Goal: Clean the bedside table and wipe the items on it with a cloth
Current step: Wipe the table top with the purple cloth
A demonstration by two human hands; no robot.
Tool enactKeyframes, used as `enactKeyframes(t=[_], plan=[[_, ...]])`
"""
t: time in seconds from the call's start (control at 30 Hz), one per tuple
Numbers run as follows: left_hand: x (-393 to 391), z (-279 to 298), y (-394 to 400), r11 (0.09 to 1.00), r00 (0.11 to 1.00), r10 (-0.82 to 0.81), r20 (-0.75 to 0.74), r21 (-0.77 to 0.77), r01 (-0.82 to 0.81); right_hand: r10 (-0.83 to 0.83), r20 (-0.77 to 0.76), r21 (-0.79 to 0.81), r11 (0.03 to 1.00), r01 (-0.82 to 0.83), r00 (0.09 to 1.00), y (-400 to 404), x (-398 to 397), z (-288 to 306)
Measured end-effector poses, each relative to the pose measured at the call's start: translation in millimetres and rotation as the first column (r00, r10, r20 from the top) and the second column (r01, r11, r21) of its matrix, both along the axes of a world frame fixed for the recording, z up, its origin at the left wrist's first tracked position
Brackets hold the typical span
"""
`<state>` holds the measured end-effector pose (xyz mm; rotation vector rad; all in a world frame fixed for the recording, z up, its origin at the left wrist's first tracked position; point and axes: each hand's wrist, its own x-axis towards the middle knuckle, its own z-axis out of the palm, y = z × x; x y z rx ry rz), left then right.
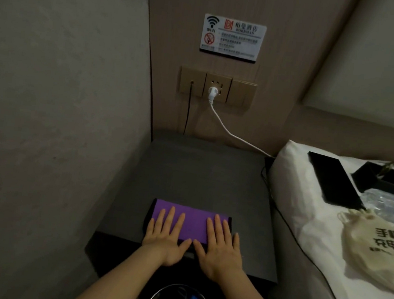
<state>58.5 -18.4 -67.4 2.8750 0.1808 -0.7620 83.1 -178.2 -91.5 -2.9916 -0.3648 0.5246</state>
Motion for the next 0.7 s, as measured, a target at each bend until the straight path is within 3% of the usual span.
enactKeyframes(t=[0.7], plan=[[144.6,-1.3,-3.3,1.000,0.998,0.002,0.055,-0.001,-0.002,-0.033,0.023,0.011,0.999,0.032,0.999,0.8,141.6,4.6]])
